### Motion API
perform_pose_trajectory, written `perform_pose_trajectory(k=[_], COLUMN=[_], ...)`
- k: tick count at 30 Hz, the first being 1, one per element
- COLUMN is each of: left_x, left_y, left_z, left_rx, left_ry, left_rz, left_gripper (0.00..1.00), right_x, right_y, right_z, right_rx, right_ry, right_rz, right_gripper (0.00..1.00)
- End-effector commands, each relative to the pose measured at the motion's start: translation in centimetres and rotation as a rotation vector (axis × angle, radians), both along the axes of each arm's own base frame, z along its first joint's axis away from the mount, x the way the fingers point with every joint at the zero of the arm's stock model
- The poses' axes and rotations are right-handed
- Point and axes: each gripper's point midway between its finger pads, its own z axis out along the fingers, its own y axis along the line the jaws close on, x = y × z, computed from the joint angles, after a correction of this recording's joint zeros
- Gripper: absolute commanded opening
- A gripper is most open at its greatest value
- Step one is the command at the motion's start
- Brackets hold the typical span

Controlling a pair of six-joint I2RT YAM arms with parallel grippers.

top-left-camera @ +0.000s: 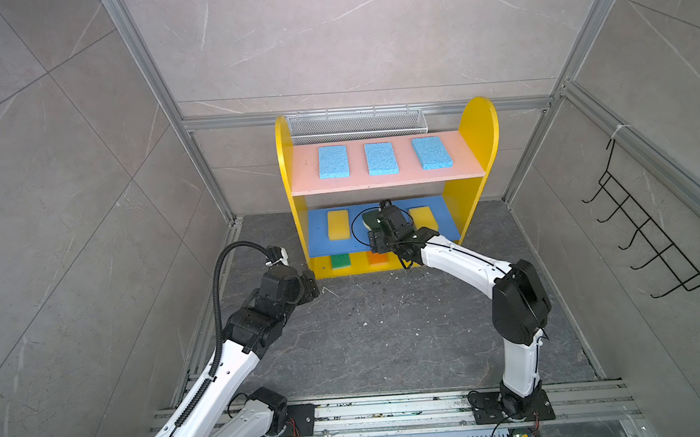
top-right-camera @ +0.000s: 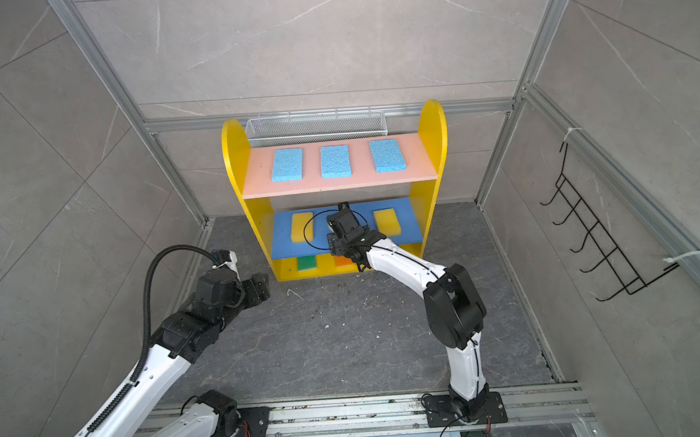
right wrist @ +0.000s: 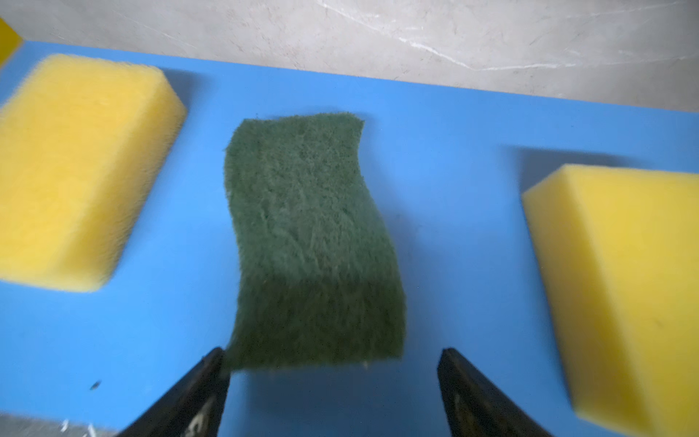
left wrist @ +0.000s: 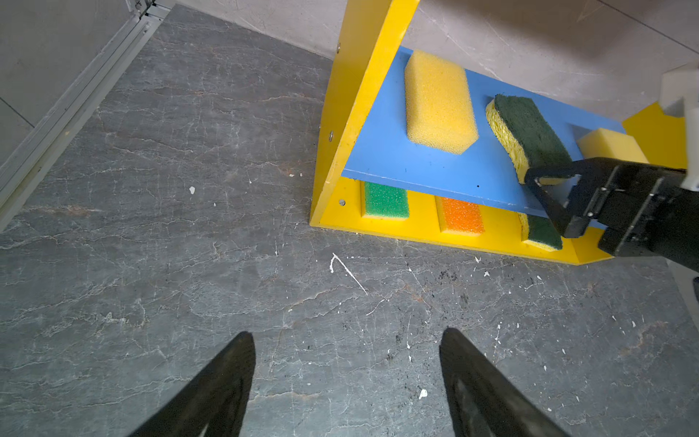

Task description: Place and organize the cleaning sponges onto the shelf

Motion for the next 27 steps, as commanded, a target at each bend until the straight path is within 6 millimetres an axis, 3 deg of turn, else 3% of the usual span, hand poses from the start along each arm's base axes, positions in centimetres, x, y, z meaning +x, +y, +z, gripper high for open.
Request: perform_pose_trajectory(k=[1, 7, 14, 27], left_x=[-0.1, -0.4, -0.7, -0.1], left_y=[0.3, 0.3, 0.3, 0.1], left_z=[1.6, 1.1, 1.2, 1.4], left_rx=[-0.021, -0.029, -0.031, -0.026], left_ry=[-0.018, 0.006, 0.014, 0.006], left_rz=[0.016, 0.023, 0.017, 0.014], left_gripper=[0.80, 0.80, 0.81, 0.82], right_x=[-1.8, -3.7, -1.9, 1.4], right_y=[-0.1, -0.2, 0.4, 0.7], right_z=[3.2, 4.4, 2.4, 0.6], right_rx=[0.027, 0.041, 0.050, 0.076], right_ry=[-0.048, -0.063, 0.005, 0.053], right_rz=[0.021, 0.053, 0.077, 0.095], right_gripper=[0.89, 0.91, 0.95, 0.98])
